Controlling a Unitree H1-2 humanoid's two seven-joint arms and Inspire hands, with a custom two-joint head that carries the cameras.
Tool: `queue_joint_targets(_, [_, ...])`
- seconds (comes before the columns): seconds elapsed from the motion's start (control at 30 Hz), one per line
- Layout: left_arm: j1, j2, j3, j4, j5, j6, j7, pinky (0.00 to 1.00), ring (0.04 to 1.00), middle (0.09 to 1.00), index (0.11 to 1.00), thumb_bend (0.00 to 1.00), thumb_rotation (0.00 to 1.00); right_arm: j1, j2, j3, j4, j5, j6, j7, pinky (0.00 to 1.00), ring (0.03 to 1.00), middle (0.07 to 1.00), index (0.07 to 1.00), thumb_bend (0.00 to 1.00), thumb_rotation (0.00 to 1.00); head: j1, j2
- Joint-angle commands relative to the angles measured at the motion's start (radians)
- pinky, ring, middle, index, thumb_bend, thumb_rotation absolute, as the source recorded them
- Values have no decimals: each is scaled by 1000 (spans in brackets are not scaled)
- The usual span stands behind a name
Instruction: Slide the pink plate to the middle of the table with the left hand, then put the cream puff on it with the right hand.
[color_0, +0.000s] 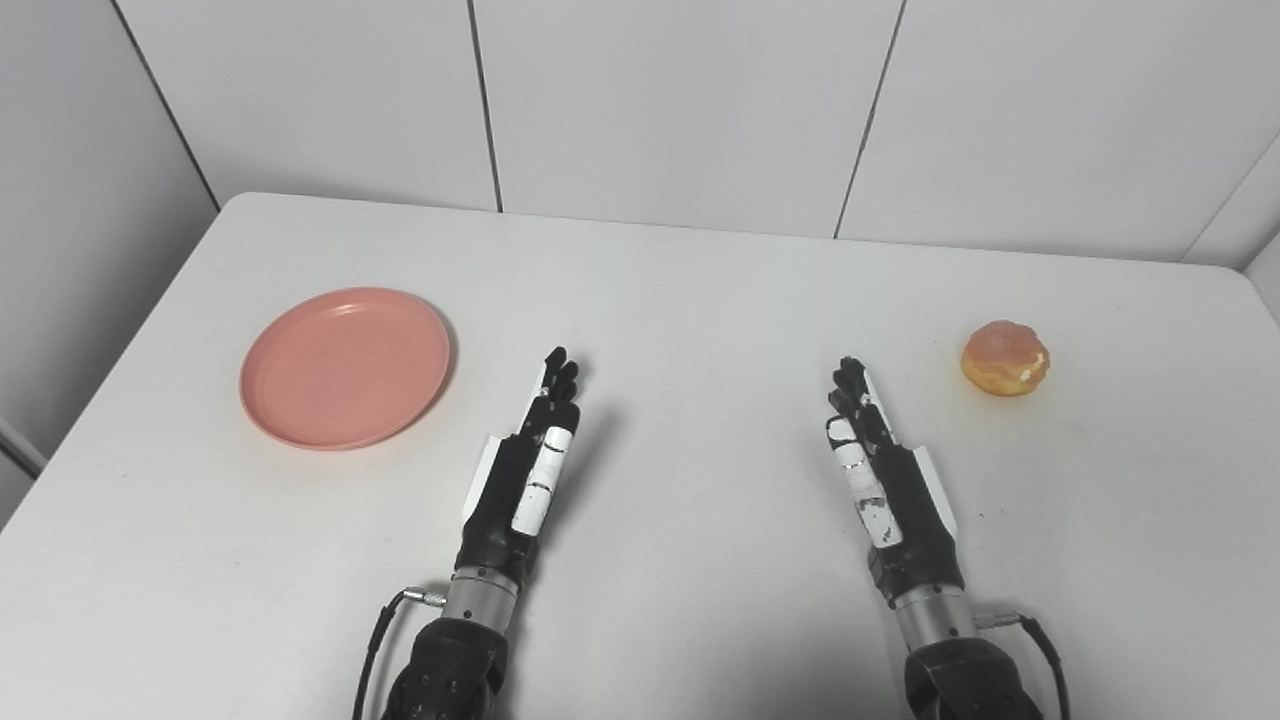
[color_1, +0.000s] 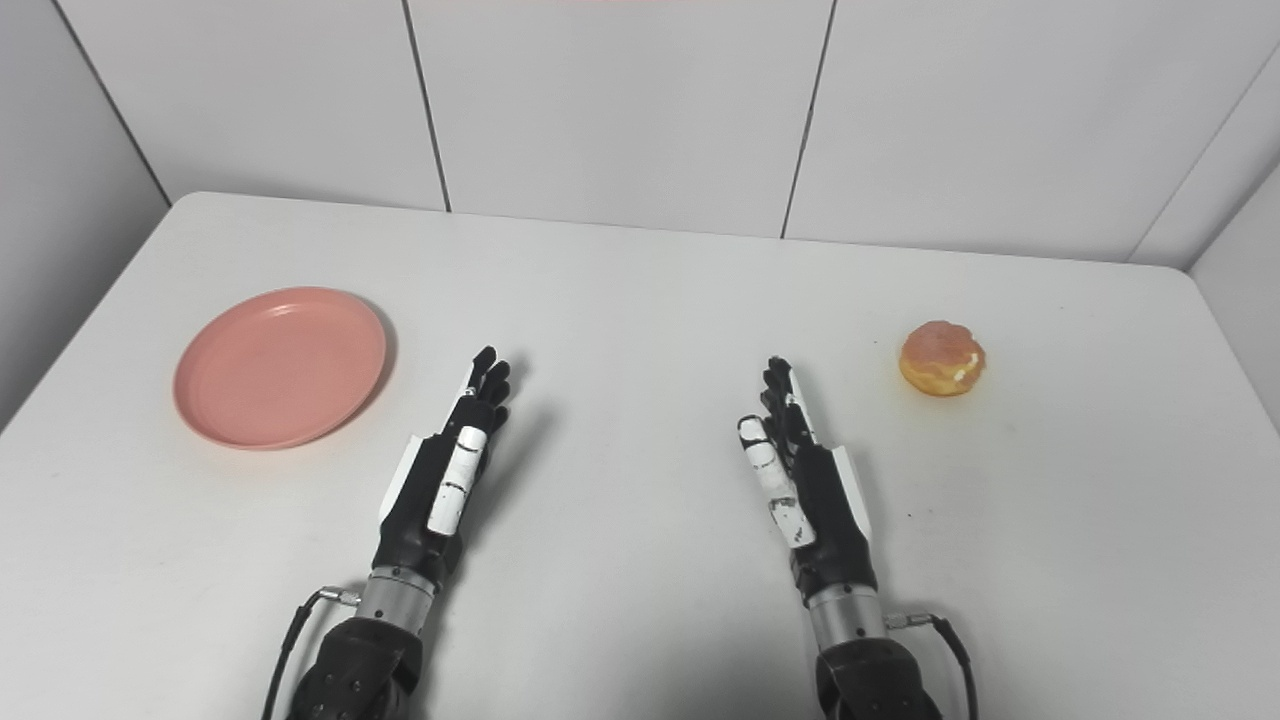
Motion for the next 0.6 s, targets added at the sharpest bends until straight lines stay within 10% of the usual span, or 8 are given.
queue_joint_targets(0.0, [7,-3,4,25,-6,-37,3,1000,1000,1000,1000,689,1000,-22,10,-4,-20,18,-27,3,1000,1000,1000,1000,580,922,1,-3])
queue_joint_targets(0.57, [4,-16,22,39,-50,-39,3,1000,1000,1000,1000,680,1000,-7,40,-31,-1,56,-57,-26,999,990,994,1000,617,874,6,-12])
